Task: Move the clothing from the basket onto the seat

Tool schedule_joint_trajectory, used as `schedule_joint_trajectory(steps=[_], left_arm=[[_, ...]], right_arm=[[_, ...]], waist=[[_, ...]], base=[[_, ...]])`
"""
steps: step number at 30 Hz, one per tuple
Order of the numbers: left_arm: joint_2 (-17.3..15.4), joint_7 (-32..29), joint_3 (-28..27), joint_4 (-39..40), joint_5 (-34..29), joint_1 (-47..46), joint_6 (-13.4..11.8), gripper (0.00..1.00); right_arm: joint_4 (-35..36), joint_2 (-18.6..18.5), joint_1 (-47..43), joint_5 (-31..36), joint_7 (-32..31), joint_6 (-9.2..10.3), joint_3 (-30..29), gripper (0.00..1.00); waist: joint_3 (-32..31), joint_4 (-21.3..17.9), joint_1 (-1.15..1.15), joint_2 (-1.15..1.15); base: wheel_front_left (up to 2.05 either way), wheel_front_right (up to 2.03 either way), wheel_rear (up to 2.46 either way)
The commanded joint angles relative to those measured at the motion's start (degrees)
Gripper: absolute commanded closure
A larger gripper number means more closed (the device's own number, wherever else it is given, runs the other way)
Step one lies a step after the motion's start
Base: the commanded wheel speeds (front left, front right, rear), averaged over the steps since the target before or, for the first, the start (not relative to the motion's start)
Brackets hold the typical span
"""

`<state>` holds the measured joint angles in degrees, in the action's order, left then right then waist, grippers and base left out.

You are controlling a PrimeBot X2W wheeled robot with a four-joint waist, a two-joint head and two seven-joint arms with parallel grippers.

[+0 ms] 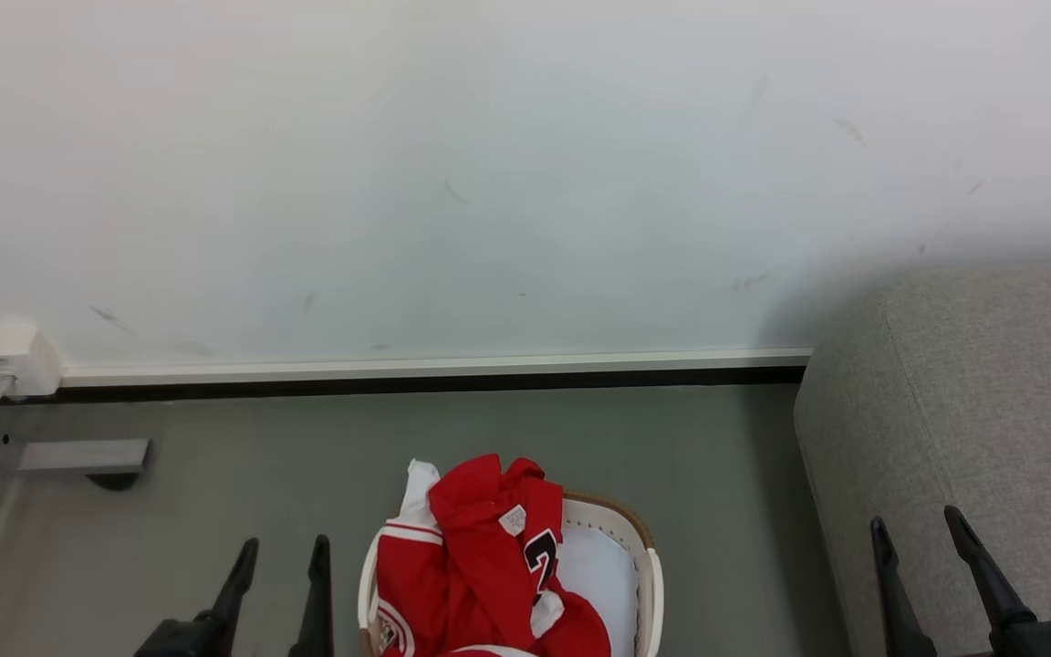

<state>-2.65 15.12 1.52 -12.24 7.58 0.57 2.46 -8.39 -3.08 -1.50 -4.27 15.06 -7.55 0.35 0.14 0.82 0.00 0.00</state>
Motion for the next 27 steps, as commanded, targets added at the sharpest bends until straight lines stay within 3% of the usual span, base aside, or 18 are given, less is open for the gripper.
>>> schedule_joint_trajectory(steps=[1, 16, 27], left_arm=[[-0.4, 0.1, -0.1, -0.1, -0.5, 0.7, -0.2, 0.00], [-0.4, 0.1, -0.2, -0.7, 0.0, 0.3, 0.1, 0.00], [-0.4, 0.1, -0.4, -0.2, -1.7, -6.9, 2.2, 0.00]], right_arm=[[0.0, 0.1, -0.7, 0.3, 0.2, 0.12, -0.1, 0.00], [-0.1, 0.2, -0.5, -0.5, 0.1, 0.12, -0.1, 0.00], [2.0, 0.2, 5.5, -0.6, 0.1, 0.12, 0.2, 0.00]], waist=[[0.0, -0.1, 0.00, 0.00], [1.3, -0.9, 0.00, 0.00], [12.6, -2.5, 0.00, 0.00]], base=[[0.00, 0.00, 0.00], [0.00, 0.00, 0.00], [0.00, 0.00, 0.00]])
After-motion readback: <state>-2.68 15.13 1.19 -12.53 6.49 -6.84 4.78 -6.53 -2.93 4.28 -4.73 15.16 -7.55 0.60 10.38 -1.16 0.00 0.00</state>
